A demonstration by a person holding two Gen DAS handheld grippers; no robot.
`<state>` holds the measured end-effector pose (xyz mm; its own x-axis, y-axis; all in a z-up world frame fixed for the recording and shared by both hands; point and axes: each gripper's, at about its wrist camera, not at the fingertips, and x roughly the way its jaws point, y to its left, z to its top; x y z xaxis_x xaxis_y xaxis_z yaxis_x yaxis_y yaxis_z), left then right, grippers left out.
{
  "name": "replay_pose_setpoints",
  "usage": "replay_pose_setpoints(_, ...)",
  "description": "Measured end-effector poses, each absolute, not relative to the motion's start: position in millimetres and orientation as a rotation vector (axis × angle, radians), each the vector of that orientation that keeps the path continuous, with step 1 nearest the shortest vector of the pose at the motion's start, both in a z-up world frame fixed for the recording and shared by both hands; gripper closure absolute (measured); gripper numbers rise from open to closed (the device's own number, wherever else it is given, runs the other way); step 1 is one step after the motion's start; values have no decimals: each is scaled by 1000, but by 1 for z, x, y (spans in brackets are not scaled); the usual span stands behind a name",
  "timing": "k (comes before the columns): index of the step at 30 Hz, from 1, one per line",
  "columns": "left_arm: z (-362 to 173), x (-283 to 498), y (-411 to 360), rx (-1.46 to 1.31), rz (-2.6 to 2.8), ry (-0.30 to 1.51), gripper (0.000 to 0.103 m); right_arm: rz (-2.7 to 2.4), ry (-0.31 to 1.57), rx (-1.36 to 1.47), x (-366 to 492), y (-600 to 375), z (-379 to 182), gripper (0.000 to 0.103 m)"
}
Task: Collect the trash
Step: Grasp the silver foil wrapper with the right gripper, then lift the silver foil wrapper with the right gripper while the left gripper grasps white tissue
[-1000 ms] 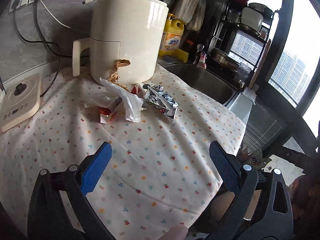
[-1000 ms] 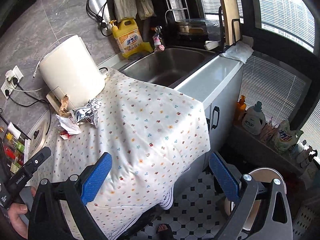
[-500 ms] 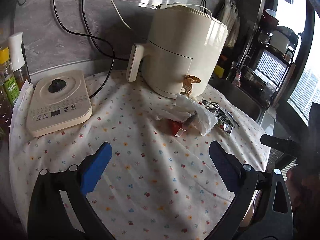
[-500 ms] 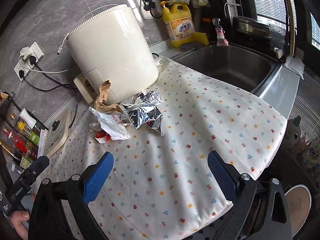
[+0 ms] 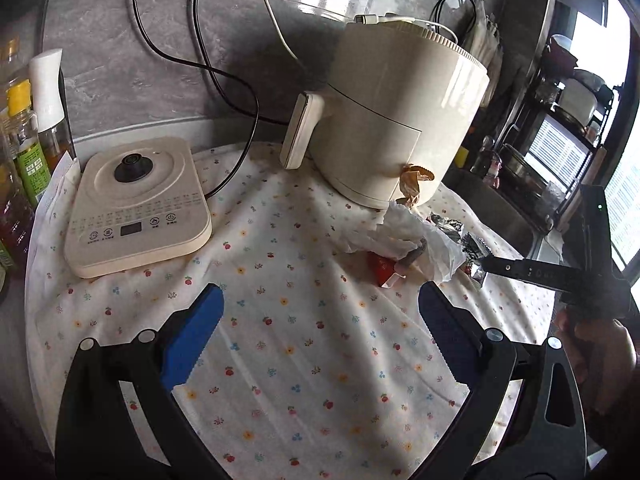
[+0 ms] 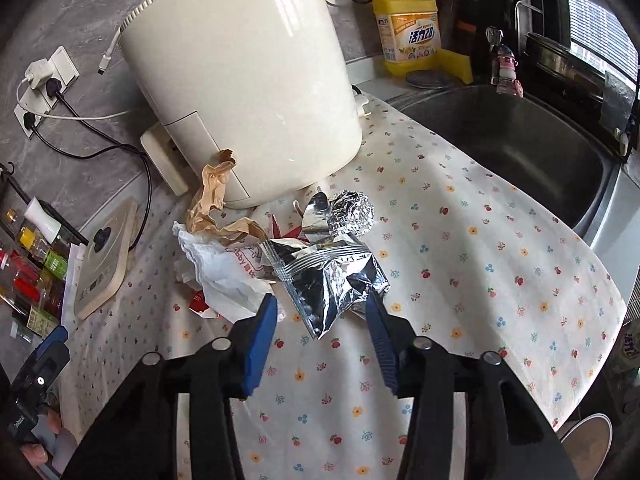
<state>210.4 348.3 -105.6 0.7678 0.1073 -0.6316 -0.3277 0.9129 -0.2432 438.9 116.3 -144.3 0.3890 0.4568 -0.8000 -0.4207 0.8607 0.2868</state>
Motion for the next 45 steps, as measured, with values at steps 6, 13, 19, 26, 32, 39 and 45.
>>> replay_pose_setpoints(6, -105, 226, 332, -347, 184, 655, 7, 567, 1024, 40, 424, 97, -137, 97)
replay_pose_setpoints(13, -110, 257, 301, -348, 116, 669, 22, 555, 1009, 101, 407, 56, -123, 98)
replay_pose_setpoints(19, -119, 285, 285, -381, 63, 691, 32, 525, 999, 138, 392, 25, -115, 98)
replay_pose_setpoints(26, -134, 316, 277, -487, 24, 723, 39, 448, 1000, 162, 377, -7, -109, 98)
replay_pose_setpoints(32, -145, 340, 269, -548, 32, 739, 49, 392, 1001, 185, 367, -30, -109, 97)
replay_pose_setpoints(39, -153, 346, 269, -560, 76, 771, 100, 361, 991, 205, 362, -46, -108, 97)
replay_pose_setpoints(45, -128, 317, 269, -528, 56, 708, 100, 392, 991, 230, 362, -46, -112, 97)
